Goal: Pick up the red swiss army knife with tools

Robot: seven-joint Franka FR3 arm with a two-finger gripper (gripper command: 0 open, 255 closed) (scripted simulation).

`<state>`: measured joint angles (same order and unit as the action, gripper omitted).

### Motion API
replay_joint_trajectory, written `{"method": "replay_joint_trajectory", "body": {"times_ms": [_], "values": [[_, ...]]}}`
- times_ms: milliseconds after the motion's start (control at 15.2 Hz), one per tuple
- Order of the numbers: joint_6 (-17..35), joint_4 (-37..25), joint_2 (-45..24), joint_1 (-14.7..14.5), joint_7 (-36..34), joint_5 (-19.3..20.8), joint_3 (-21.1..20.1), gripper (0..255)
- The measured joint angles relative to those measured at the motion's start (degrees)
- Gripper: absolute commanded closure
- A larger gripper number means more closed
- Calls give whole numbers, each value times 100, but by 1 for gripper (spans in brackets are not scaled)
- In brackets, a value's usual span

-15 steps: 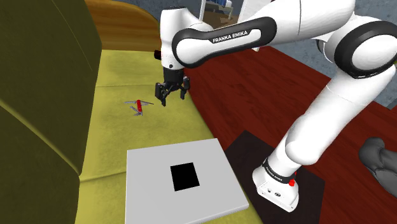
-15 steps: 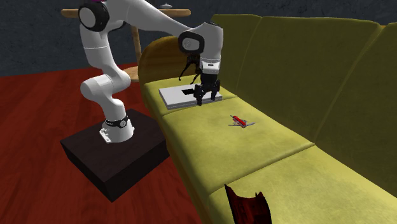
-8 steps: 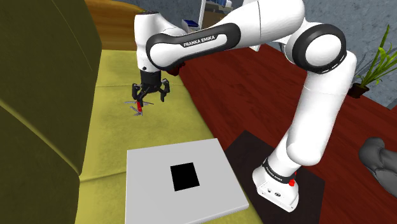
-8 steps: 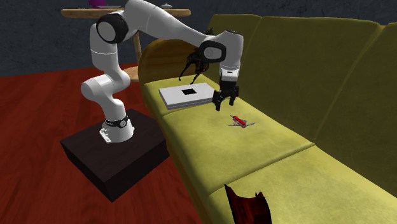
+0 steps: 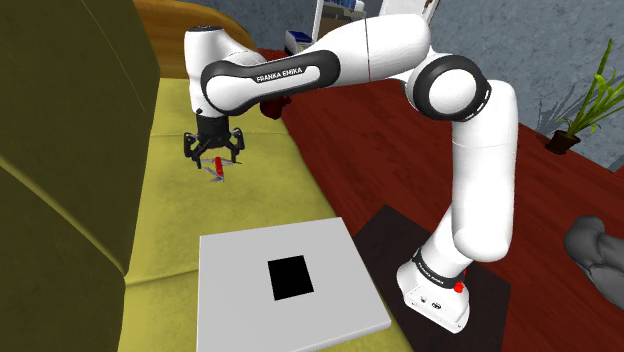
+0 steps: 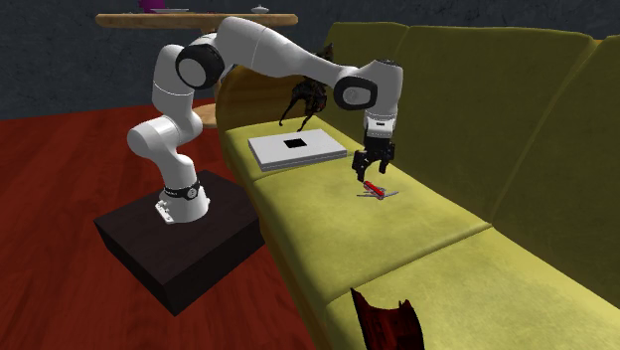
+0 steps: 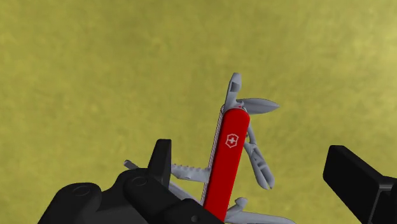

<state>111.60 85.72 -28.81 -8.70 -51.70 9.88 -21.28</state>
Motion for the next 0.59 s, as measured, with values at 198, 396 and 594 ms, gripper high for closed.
{"method": "replay_joint_trajectory", "body": {"times_ms": [198, 396, 594], "values": [[195, 81, -117, -12, -26, 42, 25, 0], [341, 175, -173, -7, -33, 65, 42, 255], [361, 184, -182, -12, -40, 70, 42, 255]]}}
